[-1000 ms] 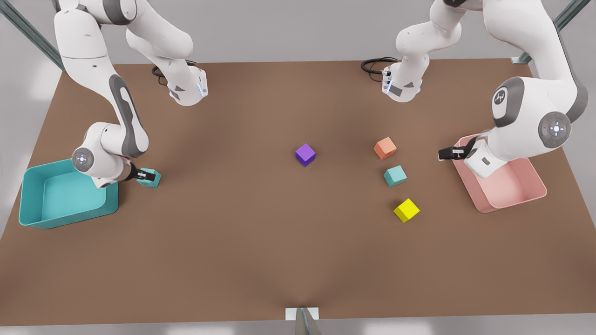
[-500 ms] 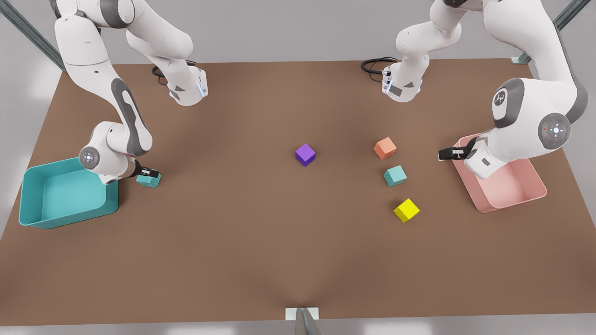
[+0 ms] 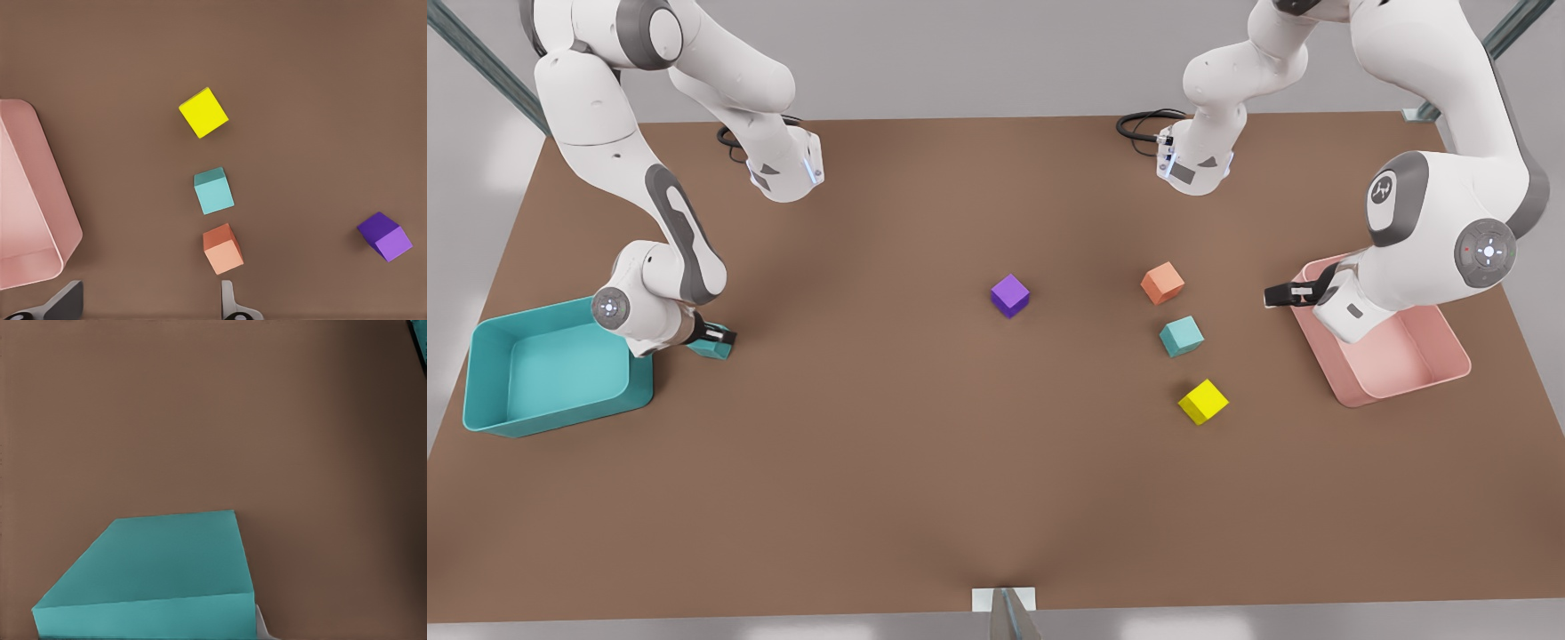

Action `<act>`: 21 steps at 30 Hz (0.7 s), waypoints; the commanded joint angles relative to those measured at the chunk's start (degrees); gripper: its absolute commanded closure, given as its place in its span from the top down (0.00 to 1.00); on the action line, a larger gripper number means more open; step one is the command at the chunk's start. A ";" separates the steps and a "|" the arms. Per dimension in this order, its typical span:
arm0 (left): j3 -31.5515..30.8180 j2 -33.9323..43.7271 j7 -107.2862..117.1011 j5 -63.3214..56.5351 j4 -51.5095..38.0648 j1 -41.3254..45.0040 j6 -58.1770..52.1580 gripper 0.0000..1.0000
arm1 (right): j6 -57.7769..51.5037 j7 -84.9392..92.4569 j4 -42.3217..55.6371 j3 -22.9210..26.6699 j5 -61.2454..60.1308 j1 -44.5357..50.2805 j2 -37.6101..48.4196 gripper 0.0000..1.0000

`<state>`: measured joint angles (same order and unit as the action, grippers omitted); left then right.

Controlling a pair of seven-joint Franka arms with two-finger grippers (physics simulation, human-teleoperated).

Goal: Stack the two blue cubes on top of each other

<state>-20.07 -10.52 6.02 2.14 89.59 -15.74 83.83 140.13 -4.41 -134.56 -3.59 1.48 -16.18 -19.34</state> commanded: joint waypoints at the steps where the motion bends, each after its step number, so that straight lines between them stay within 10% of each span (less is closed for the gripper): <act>1: -0.05 0.06 0.04 -0.03 -0.02 0.01 0.02 1.00 | 0.23 0.28 0.17 -0.10 0.11 0.01 0.09 0.72; 11: -0.05 -0.91 0.22 -0.03 -0.02 -0.08 0.19 1.00 | -8.73 -3.41 5.88 -8.28 -9.03 2.29 2.64 0.74; 19: 0.03 -0.82 1.09 -1.35 -1.08 1.23 0.63 1.00 | -5.83 -38.04 29.43 -8.80 -17.56 34.45 -10.54 0.74; 21: 11.98 -0.82 4.35 -1.44 -0.73 14.94 0.54 1.00 | -4.25 -46.12 37.70 -8.54 -17.03 40.34 -16.60 0.74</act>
<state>-10.14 -11.39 6.72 0.71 88.90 -3.38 84.30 134.59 -17.43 -99.20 -12.17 -14.46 22.46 -34.42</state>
